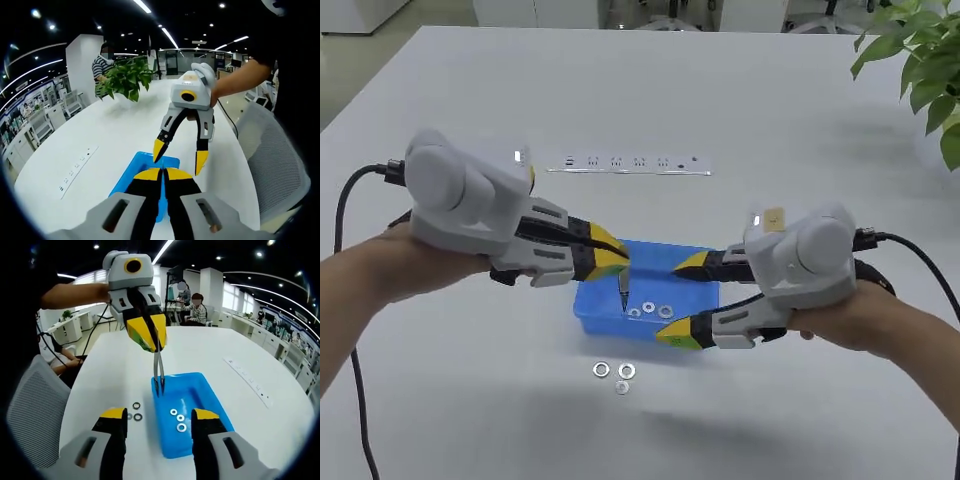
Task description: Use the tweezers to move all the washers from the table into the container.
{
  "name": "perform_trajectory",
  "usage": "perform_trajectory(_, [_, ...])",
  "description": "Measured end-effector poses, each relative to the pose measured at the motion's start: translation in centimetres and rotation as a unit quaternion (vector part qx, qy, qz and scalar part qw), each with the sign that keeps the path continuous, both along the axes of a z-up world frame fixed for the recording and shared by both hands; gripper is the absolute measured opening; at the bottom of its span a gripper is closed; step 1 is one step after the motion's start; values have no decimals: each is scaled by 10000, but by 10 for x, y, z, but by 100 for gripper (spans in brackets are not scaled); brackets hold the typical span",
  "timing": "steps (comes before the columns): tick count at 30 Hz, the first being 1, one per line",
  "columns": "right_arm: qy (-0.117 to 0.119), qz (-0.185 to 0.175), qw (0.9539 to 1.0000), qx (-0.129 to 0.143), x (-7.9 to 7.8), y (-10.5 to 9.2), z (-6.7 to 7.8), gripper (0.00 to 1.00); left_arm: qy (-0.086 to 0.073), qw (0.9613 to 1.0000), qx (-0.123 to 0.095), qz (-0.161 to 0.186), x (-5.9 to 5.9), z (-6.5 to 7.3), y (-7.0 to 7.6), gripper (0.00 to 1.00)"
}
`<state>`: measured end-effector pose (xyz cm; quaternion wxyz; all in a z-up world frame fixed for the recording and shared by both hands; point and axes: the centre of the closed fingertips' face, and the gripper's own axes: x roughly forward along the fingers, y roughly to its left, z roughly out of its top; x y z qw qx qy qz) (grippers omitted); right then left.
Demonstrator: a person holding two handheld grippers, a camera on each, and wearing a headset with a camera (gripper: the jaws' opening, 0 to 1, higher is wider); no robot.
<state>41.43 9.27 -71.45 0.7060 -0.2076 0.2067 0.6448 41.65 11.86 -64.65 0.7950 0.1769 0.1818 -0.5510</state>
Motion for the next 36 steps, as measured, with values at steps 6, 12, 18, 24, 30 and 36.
perform_trajectory(6, [42, -40, 10000, -32, -9, -7, -2, 58, 3, 10000, 38, -38, -9, 2, 0, 6])
perform_trajectory(12, [70, -84, 9999, -29, -14, -12, -2, 62, 24, 10000, 48, -66, -19, 1, -2, 6])
perform_trajectory(18, [117, -112, 9999, 3, -21, -15, -3, 67, 83, 9999, 37, -99, -30, -4, -5, 6])
perform_trajectory(24, [146, -108, 9998, 13, -25, -15, -4, 70, 149, 9998, 31, -100, -37, -12, -6, 6])
perform_trajectory(30, [193, -89, 9998, -17, -31, -16, -7, 71, 210, 9997, 48, -139, -43, -21, -7, 6])
perform_trajectory(36, [215, -100, 9997, -50, -33, -19, -10, 71, 303, 9994, 70, -158, -48, -29, -8, 6])
